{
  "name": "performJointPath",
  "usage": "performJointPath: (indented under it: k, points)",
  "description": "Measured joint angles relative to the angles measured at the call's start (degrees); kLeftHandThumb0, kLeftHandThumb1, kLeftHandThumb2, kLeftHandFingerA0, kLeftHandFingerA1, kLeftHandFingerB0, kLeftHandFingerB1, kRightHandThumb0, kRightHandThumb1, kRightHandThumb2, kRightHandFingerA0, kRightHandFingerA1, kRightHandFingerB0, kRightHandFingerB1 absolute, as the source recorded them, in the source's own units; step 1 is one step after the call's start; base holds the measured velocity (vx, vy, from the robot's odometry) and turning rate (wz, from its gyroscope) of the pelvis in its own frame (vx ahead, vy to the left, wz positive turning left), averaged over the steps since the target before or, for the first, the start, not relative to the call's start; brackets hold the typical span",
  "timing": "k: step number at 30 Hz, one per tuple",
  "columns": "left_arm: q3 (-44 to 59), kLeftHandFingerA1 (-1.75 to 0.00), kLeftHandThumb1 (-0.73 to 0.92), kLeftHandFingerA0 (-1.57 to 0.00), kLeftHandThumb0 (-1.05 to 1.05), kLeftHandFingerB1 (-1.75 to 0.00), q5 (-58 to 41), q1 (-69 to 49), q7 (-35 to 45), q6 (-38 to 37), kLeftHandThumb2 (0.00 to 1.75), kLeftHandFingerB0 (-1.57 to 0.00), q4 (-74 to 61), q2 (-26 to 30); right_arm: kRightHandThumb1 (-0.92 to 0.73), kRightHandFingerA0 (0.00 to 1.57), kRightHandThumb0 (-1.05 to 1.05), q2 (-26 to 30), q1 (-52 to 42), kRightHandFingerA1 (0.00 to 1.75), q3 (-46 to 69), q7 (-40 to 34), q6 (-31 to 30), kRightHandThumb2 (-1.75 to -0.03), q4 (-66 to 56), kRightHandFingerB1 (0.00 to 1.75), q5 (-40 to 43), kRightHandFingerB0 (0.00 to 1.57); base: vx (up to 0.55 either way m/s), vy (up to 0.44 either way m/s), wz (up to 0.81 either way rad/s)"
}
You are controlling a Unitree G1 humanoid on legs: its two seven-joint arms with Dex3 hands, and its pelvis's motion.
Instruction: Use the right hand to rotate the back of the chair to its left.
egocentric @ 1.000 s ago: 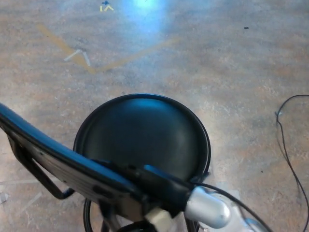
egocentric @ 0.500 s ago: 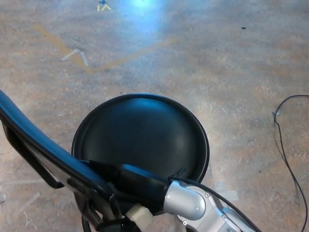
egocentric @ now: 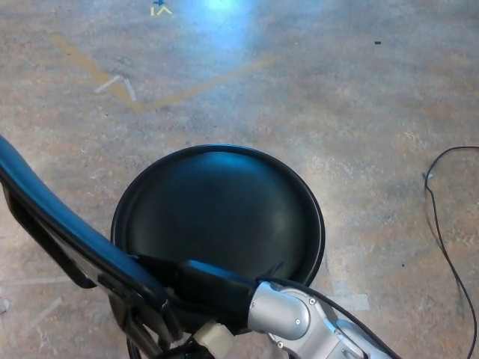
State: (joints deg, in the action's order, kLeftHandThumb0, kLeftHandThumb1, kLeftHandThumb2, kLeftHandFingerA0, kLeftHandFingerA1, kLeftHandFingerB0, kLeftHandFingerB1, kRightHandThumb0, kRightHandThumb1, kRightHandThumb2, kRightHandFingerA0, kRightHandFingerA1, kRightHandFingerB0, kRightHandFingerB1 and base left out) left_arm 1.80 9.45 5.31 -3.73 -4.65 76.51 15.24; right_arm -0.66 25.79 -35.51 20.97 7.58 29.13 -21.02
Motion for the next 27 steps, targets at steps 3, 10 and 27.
performJointPath:
  k: [3, 10, 27]
  points:
    - [-0.4, -0.51, 0.72, -0.63, -0.49, -0.46, 0.1, 0.1, 0.0, 0.0, 0.61, -0.61, 0.0, 0.0, -0.63, 0.00, -0.98, 0.2, 0.0, 0.00, 0.9, -0.1, 0.3, -0.63, 1.0, 0.00, 0.0, 0.00, 0.00, 0.000, 0.00]
    - [-1.1, -0.50, 0.72, -0.65, -0.47, -0.45, 0.4, 0.6, -0.1, 0.4, 0.61, -0.61, 0.1, 0.0, -0.64, 0.00, -1.00, 6.1, -3.9, 0.00, 6.1, -0.3, 1.5, -0.62, -5.1, 0.00, 0.5, 0.00, 0.00, 0.000, 0.00]
    - [-1.3, -0.49, 0.72, -0.63, -0.48, -0.45, 0.9, 1.0, -0.2, 1.1, 0.62, -0.62, 0.1, 0.0, -0.83, 0.00, -1.00, 21.0, -23.0, 0.09, 25.5, -3.0, 4.6, -1.10, -22.5, 0.00, 3.9, 0.00, 0.00, 0.000, 0.00]
